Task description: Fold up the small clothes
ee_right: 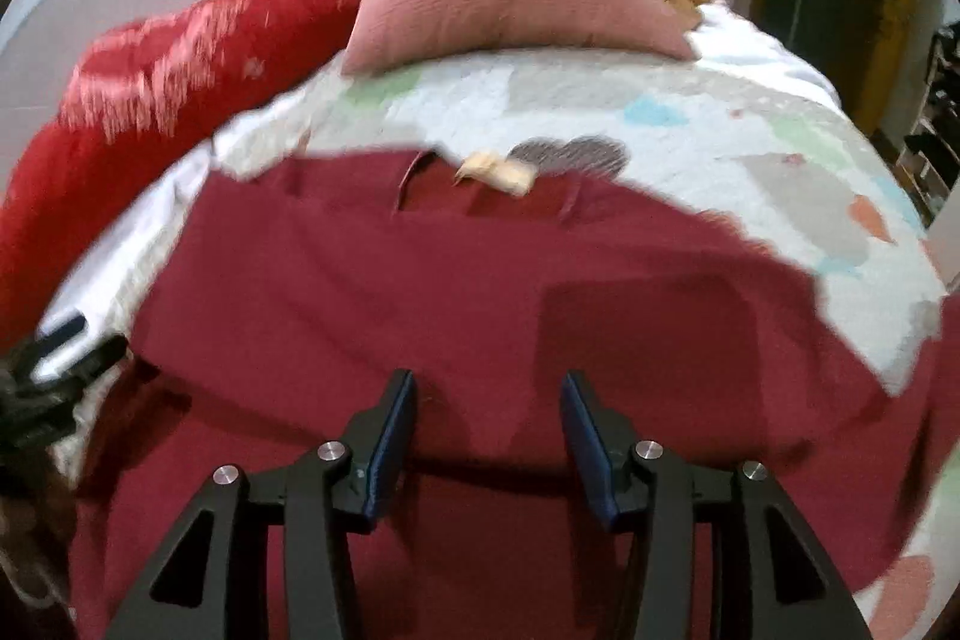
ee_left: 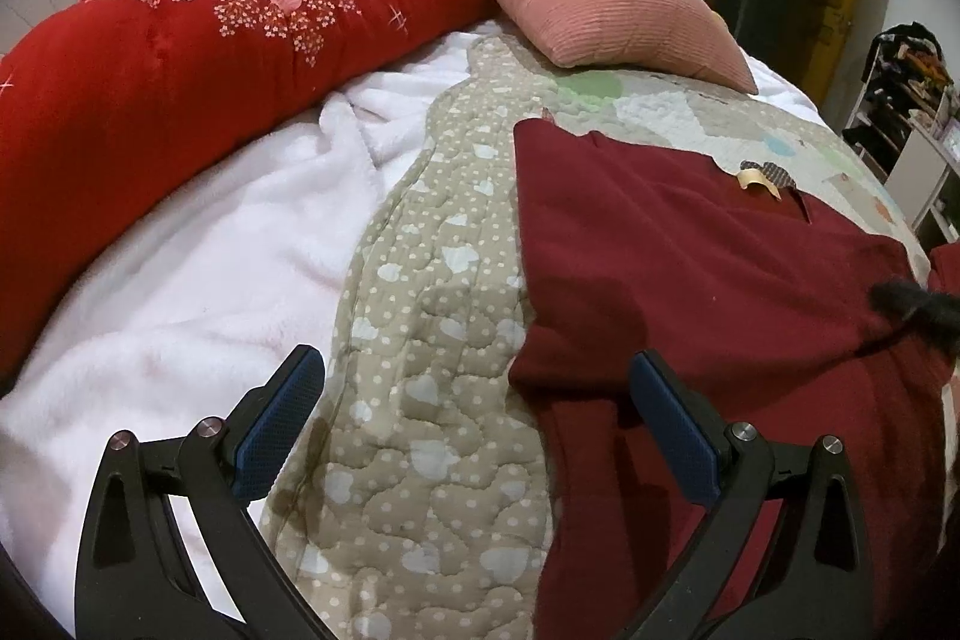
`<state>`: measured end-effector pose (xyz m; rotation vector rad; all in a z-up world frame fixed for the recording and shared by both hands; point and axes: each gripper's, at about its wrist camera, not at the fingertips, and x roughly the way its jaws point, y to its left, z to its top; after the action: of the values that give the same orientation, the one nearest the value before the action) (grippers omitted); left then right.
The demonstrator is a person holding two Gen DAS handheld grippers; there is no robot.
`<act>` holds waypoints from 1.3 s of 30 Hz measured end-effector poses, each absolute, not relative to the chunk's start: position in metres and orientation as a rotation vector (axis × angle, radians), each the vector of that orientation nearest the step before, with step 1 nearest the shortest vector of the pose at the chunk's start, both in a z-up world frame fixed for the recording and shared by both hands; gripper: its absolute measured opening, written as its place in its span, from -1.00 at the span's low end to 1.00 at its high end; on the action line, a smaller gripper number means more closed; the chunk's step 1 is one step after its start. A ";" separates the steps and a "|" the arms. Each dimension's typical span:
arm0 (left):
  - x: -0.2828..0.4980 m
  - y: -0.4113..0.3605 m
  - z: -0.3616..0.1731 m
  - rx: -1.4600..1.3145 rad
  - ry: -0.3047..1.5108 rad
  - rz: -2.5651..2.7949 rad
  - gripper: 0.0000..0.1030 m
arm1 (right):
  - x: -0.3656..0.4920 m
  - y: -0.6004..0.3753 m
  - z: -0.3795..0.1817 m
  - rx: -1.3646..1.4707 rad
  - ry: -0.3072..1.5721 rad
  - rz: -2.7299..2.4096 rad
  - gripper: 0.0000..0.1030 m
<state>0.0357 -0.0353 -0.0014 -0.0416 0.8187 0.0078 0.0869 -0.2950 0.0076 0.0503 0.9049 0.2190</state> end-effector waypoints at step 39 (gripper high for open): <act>0.038 -0.045 -0.015 0.000 0.841 0.017 0.98 | -0.035 -0.600 0.040 0.302 0.814 -0.507 0.04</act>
<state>0.0378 -0.0449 -0.0146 -0.0005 0.8407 0.0174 -0.0353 -0.6001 0.0404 0.3018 0.8142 -0.5066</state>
